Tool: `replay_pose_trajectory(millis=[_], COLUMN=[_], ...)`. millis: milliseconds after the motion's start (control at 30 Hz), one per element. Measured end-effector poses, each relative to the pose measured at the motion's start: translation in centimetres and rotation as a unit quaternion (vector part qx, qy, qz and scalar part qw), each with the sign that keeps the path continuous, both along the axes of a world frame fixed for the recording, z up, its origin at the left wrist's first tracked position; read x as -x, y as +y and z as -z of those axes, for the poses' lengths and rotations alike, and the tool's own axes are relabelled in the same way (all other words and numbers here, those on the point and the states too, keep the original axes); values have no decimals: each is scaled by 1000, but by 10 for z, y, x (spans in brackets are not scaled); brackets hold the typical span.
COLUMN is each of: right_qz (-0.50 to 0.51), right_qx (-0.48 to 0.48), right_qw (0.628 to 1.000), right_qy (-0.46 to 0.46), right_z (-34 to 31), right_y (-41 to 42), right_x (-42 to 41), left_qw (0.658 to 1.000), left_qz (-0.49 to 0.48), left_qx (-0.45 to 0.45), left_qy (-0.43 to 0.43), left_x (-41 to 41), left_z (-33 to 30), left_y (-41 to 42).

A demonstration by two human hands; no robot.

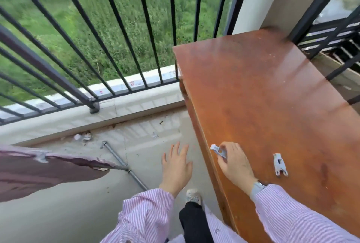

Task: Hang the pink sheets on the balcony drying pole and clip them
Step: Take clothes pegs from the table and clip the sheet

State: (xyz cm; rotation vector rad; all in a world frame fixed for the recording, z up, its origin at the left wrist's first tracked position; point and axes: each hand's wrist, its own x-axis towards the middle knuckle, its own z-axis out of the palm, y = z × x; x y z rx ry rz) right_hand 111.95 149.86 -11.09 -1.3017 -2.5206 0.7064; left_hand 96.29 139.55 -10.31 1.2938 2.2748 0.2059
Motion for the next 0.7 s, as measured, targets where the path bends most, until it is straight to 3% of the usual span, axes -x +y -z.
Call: replay_pose_trajectory(millis=[133, 267, 400, 533, 700], right_qz=[-134, -231, -339, -431, -528], right_qx=[41, 73, 165, 145, 148], right_qw=[985, 959, 908, 875, 813], right_qy=[105, 150, 181, 165, 195], right_z=[-20, -36, -63, -92, -128], right_y=[-46, -122, -234, -356, -491], right_x=[100, 199, 287, 375, 461], left_qw=[989, 954, 908, 856, 764], left_qz=[-124, -249, -361, -453, -574], left_qx=[-68, -140, -160, -153, -163], left_qy=[42, 93, 140, 199, 244], left_x=[68, 141, 199, 248, 286], left_z=[-25, -53, -73, -94, -120], left_y=[-67, -162, -291, -434, -580])
